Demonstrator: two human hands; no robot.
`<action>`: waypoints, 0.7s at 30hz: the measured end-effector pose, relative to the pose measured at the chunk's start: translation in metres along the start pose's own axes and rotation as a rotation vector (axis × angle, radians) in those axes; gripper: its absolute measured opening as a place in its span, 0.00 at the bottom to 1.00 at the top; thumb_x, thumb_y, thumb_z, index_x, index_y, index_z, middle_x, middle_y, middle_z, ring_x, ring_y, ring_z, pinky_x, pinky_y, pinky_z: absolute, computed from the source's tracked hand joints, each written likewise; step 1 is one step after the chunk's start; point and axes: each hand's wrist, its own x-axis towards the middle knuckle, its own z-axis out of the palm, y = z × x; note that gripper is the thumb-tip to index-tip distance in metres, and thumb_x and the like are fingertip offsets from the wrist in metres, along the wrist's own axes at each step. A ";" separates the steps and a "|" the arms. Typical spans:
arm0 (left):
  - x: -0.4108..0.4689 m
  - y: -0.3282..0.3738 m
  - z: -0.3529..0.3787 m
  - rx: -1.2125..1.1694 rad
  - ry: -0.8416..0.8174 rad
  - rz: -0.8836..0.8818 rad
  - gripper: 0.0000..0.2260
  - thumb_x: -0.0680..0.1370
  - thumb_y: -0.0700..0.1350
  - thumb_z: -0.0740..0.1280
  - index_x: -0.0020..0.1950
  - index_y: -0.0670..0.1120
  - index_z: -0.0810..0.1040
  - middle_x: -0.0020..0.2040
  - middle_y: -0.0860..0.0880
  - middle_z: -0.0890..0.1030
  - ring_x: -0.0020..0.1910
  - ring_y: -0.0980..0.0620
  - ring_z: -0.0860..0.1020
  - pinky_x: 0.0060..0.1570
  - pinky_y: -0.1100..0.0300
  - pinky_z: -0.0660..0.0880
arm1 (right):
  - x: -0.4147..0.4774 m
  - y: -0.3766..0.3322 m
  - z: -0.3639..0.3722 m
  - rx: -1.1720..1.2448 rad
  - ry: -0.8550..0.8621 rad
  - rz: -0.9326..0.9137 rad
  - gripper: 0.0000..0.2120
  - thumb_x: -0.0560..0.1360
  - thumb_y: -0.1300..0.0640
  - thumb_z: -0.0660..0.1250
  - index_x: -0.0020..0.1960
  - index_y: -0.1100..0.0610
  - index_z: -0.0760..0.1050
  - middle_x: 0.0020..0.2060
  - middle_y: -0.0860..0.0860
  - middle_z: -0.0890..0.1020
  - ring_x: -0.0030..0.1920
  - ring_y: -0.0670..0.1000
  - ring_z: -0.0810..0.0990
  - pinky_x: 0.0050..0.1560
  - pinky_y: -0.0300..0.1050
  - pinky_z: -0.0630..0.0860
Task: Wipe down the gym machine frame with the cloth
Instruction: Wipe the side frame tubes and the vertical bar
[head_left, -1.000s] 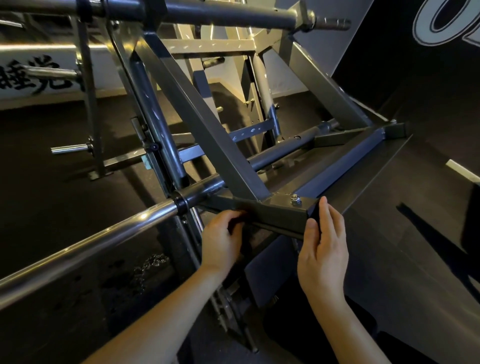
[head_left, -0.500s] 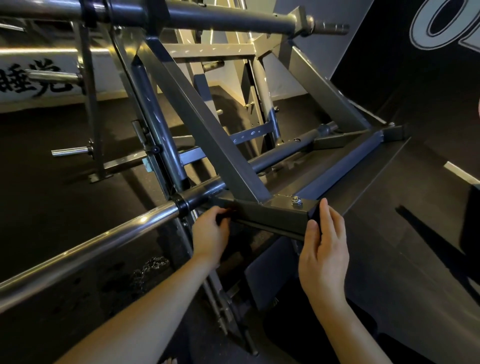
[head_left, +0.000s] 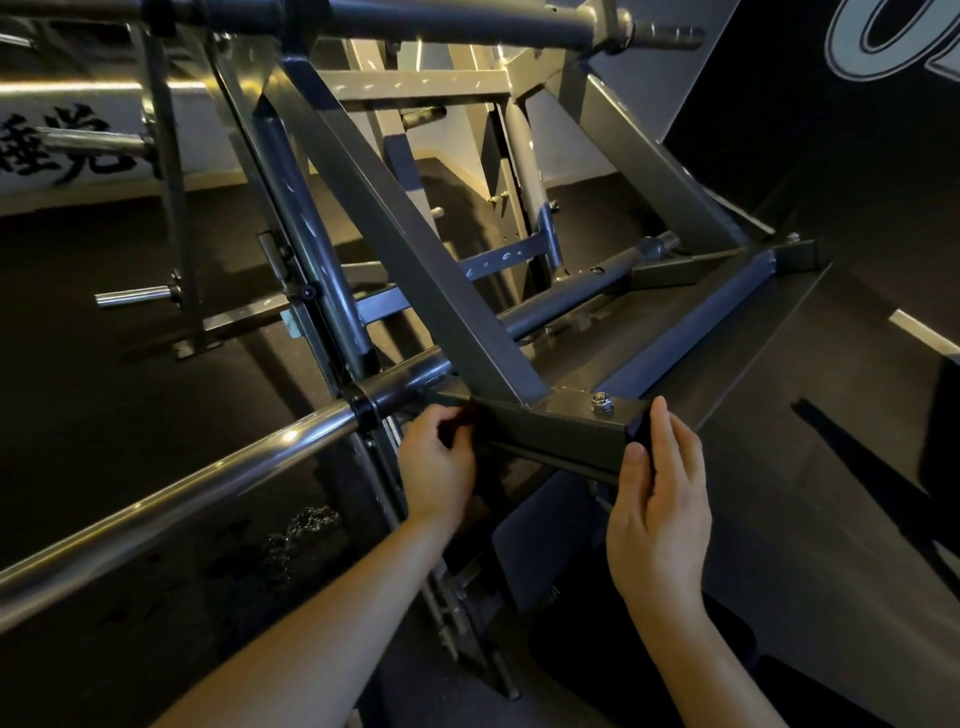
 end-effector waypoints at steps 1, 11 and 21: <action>0.012 -0.006 -0.001 0.002 0.014 -0.092 0.06 0.79 0.39 0.70 0.50 0.51 0.81 0.46 0.56 0.82 0.48 0.58 0.81 0.55 0.51 0.80 | 0.000 0.000 0.001 0.001 0.001 0.004 0.28 0.84 0.45 0.51 0.81 0.53 0.61 0.70 0.45 0.69 0.66 0.46 0.73 0.62 0.51 0.77; -0.025 0.028 -0.003 -0.102 -0.083 0.059 0.09 0.78 0.36 0.71 0.55 0.47 0.84 0.50 0.57 0.84 0.52 0.62 0.81 0.55 0.71 0.74 | -0.002 0.001 0.005 -0.024 0.005 0.021 0.26 0.84 0.47 0.52 0.81 0.52 0.59 0.72 0.47 0.68 0.68 0.49 0.73 0.62 0.57 0.79; 0.005 0.016 -0.003 -0.081 -0.083 -0.231 0.05 0.78 0.41 0.72 0.52 0.49 0.83 0.47 0.56 0.83 0.49 0.60 0.80 0.57 0.62 0.77 | -0.002 0.000 0.007 -0.035 0.031 0.029 0.26 0.86 0.46 0.51 0.81 0.52 0.59 0.71 0.48 0.69 0.68 0.50 0.73 0.62 0.58 0.78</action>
